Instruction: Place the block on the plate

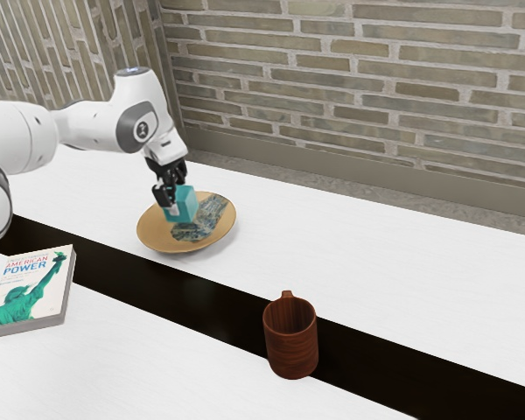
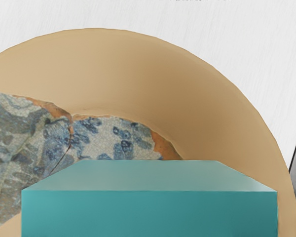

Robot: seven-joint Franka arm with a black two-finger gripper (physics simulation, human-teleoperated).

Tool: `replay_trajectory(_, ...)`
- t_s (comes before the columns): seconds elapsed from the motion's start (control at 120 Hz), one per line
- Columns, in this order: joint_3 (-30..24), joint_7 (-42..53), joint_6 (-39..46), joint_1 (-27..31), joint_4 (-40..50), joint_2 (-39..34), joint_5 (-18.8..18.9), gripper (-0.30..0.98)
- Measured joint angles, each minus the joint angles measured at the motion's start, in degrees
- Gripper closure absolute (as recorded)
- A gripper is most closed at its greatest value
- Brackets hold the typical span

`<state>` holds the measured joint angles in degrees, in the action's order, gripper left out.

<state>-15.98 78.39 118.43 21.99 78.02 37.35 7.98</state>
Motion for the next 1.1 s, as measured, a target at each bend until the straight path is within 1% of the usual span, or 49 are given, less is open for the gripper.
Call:
replay_trajectory(0.183,-1.2,0.7,-0.5,1.0,-3.7,2.5,1.7,0.29)
replay_trajectory(0.467,-2.8,1.6,-0.7,2.0,-9.5,8.4,3.9,0.28)
replay_trajectory(0.567,-2.9,1.9,-0.8,2.0,-10.5,10.4,4.3,0.28)
replay_trajectory(0.7,-2.6,2.2,-0.8,1.6,-10.7,10.9,4.6,0.28)
replay_trajectory(0.892,-2.2,2.7,-1.1,1.1,-10.7,10.6,4.7,0.12)
replay_trajectory(1.1,-2.1,3.0,-1.9,0.8,-10.4,9.7,4.6,0.05)
